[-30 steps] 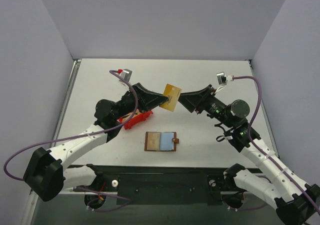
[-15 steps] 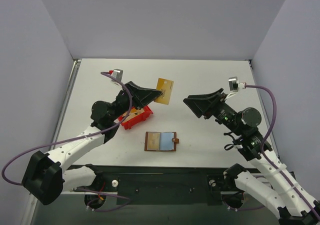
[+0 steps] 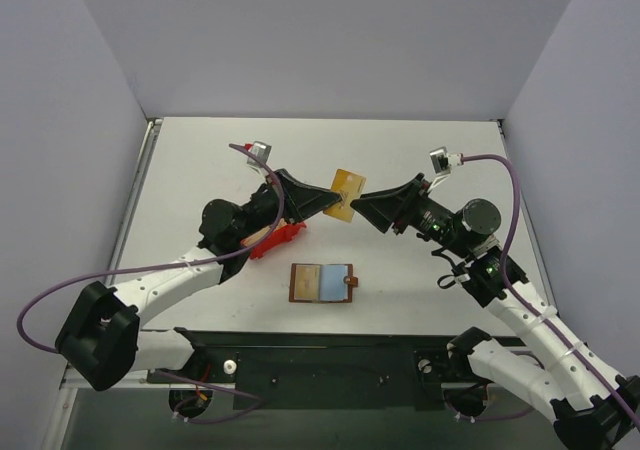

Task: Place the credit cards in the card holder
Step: Insert the credit card into the card holder.

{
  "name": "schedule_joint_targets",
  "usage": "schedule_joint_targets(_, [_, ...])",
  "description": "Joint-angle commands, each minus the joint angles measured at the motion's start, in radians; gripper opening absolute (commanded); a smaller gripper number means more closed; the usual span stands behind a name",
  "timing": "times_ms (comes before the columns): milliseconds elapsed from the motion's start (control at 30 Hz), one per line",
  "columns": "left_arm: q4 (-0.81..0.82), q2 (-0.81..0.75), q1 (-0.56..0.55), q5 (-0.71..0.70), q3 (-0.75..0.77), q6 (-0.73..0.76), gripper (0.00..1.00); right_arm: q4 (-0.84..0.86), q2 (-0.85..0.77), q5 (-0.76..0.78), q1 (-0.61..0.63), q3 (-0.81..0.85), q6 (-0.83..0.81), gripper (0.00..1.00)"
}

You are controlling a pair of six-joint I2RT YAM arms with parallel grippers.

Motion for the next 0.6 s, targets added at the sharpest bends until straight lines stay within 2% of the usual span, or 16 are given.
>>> schedule_joint_targets(0, [0.093, 0.018, -0.017, 0.024, 0.057, -0.012, 0.0, 0.09, 0.004, -0.031, -0.004, 0.025, 0.016, 0.49])
schedule_joint_targets(133, [0.104, 0.028, -0.033, 0.033, 0.063, -0.015, 0.0, 0.099, 0.01, -0.025, -0.004, 0.025, 0.028, 0.46])
schedule_joint_targets(567, [0.133, 0.039, -0.042, 0.039, 0.055, -0.027, 0.0, 0.122, 0.024, -0.033, -0.004, 0.024, 0.051, 0.26])
